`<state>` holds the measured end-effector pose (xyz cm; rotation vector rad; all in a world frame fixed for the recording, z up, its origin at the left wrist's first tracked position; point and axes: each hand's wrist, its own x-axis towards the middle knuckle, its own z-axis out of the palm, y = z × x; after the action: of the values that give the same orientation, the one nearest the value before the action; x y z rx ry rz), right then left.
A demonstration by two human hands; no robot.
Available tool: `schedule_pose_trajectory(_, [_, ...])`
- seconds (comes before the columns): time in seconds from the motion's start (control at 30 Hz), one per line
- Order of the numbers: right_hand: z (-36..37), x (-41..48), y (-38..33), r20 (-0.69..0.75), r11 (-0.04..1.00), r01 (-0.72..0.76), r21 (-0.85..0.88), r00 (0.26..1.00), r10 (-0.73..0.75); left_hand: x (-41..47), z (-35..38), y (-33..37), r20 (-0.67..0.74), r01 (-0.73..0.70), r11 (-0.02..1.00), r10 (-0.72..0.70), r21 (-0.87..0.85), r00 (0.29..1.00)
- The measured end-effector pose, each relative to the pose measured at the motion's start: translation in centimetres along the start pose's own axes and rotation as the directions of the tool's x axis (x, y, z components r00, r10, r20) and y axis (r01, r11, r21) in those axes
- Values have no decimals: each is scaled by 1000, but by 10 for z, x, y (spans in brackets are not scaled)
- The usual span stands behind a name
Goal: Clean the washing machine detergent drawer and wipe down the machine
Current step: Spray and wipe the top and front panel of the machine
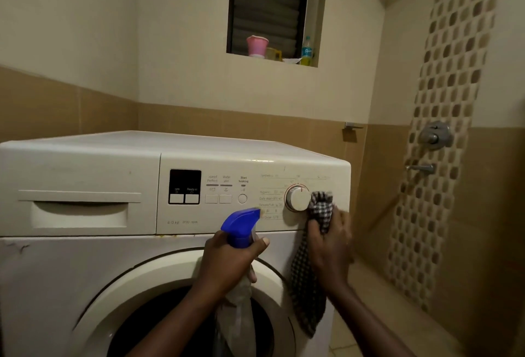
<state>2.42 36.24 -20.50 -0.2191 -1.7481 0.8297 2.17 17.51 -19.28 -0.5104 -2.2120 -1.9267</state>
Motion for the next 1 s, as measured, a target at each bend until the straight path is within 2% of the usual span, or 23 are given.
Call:
schedule_pose_trajectory(0.07, [11, -30, -4, 13, 997, -76, 30, 997, 76, 0, 0, 0, -9, 9, 1000, -9, 2, 1000])
schedule_pose_trajectory(0.1, [16, -42, -9, 58, 997, -64, 49, 996, 61, 0, 0, -1, -13, 12, 1000, -12, 2, 1000])
schedule_pose_trajectory(0.2, [24, -48, -26, 212, 982, 136, 127, 964, -161, -1, 0, 2, -26, 14, 1000, -14, -8, 1000])
schedule_pose_trajectory(0.27, [28, -30, -38, 207, 965, 229, 130, 945, -252, -2, -1, 2, -47, 18, 1000, -19, -17, 999])
schedule_pose_trajectory(0.37, [35, -5, -58, 148, 949, 309, 67, 937, -316, -1, -2, -2, -30, 53, 998, -55, -46, 998])
schedule_pose_trajectory(0.47, [38, 2, -67, 107, 945, 325, 45, 939, -328, 0, -3, -4, -30, 66, 996, -68, -54, 997])
schedule_pose_trajectory(0.6, [24, -22, -40, 249, 909, 415, 42, 877, -412, 0, -7, -6, -29, 64, 993, -67, -96, 997])
schedule_pose_trajectory(0.63, [16, -29, -27, 273, 917, 396, 45, 878, -392, 0, -8, -6, -20, 61, 992, -64, -107, 998])
schedule_pose_trajectory(0.7, [-2, -29, -2, 237, 960, 281, 12, 931, -276, 0, -9, -4, 6, 38, 994, -38, -103, 999])
schedule_pose_trajectory(0.77, [-18, -15, 19, 112, 997, 69, -46, 992, -64, 0, -8, -2, 21, 14, 996, -12, -89, 1000])
schedule_pose_trajectory(0.87, [-32, 25, 29, -67, 981, -169, -90, 984, 163, 1, -8, -5, 30, 8, 998, -6, -66, 1000])
schedule_pose_trajectory(0.93, [-33, 51, 25, -91, 976, -194, -101, 978, 185, 0, -6, -6, 43, 26, 998, -24, -50, 999])
schedule_pose_trajectory(1.0, [-28, 64, 14, -93, 985, -132, -114, 988, 122, 1, -6, -5, 47, 34, 998, -31, -45, 998])
